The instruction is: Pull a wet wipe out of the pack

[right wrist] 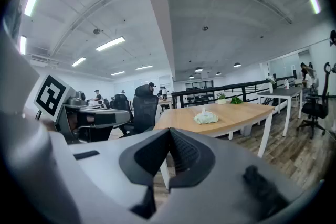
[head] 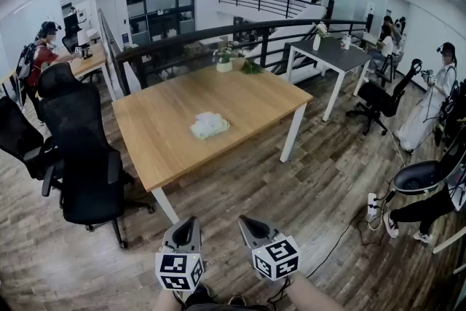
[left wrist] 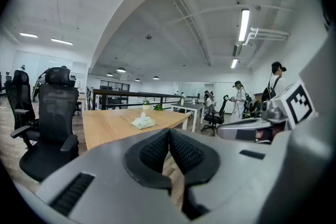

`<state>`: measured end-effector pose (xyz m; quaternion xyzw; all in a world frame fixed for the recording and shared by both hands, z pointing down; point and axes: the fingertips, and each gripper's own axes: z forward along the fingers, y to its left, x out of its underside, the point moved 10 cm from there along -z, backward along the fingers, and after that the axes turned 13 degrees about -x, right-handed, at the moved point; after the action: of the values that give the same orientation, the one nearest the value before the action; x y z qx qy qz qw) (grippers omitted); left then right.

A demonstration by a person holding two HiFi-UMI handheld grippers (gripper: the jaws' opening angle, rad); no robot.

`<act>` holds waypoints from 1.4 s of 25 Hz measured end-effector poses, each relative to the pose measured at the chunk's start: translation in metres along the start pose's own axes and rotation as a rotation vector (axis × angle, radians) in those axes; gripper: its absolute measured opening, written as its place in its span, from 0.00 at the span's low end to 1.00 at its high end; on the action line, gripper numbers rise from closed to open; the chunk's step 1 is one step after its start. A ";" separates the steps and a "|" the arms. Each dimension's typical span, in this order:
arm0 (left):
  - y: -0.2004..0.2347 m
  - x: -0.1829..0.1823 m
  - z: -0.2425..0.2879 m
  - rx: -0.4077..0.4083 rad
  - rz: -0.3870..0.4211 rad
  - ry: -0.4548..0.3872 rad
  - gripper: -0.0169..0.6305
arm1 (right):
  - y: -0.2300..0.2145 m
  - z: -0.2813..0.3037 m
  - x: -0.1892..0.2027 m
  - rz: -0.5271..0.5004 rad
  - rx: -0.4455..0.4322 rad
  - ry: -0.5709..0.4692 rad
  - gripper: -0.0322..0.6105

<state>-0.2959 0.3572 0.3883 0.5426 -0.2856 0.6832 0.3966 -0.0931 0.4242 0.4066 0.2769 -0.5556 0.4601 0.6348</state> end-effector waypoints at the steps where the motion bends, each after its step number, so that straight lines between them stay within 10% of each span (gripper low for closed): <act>1: -0.001 -0.001 0.000 0.000 0.005 -0.001 0.05 | 0.000 0.000 0.000 0.001 -0.002 -0.001 0.09; 35: 0.036 0.005 0.074 0.016 -0.038 0.010 0.05 | -0.047 0.051 0.007 0.024 0.023 -0.009 0.09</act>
<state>-0.2893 0.2786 0.4130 0.5477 -0.2678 0.6804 0.4068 -0.0741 0.3624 0.4329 0.2795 -0.5564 0.4729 0.6235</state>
